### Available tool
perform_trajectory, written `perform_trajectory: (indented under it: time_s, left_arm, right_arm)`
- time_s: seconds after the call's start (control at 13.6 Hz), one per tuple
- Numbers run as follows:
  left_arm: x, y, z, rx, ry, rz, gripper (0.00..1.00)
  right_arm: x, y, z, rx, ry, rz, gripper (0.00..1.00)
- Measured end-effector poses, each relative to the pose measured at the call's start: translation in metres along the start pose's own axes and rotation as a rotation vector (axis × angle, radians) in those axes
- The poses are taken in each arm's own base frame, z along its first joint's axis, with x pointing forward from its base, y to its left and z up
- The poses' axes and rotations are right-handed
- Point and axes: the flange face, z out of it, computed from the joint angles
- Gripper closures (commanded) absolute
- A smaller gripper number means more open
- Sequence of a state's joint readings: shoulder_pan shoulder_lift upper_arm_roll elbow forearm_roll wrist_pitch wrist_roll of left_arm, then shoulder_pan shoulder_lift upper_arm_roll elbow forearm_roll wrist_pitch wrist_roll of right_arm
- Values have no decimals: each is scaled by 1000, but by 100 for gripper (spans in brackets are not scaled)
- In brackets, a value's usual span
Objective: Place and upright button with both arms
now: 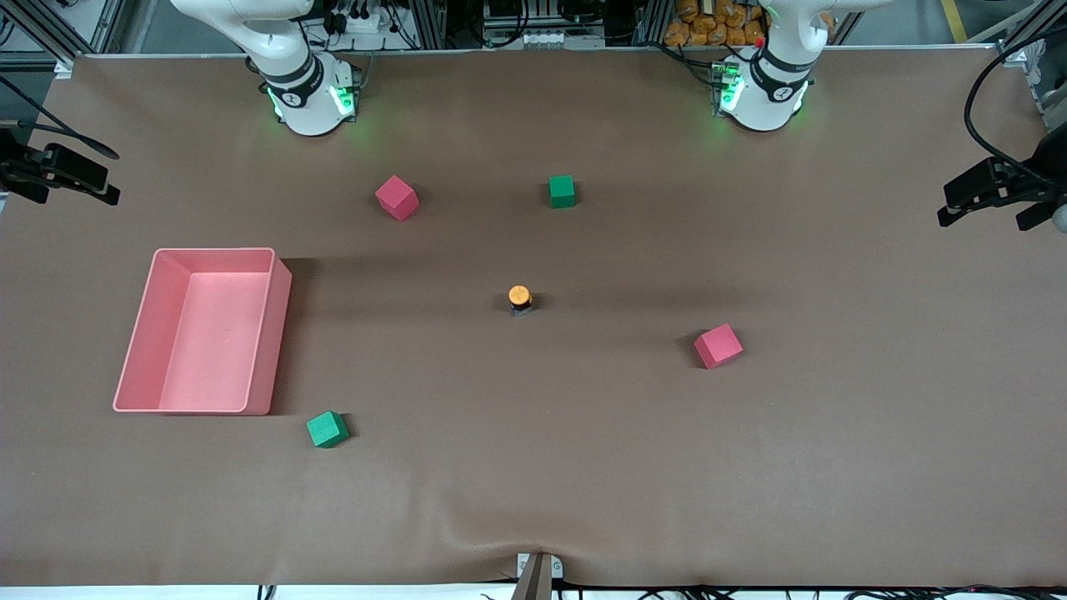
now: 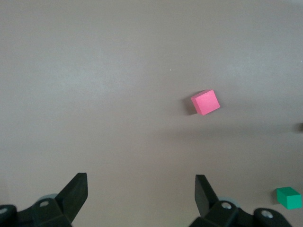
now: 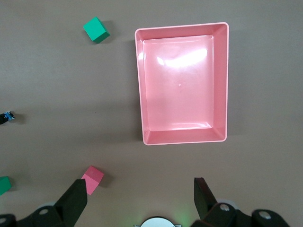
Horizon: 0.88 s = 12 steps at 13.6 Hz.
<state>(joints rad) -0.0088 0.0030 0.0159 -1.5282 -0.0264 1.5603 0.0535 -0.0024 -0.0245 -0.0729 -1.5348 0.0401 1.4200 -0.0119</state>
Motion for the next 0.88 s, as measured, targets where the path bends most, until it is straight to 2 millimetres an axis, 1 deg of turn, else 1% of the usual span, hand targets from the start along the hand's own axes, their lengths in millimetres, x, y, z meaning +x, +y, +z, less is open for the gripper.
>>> perform_trajectory:
  time_s: [0.52, 0.88]
  left_arm:
    - [3, 2, 4, 0, -7, -27, 0]
    - [3, 0, 2, 0, -2, -33, 0]
  right_arm:
    - [0, -1, 0, 0, 1, -2, 0]
    - [3, -2, -2, -1, 25, -3, 0]
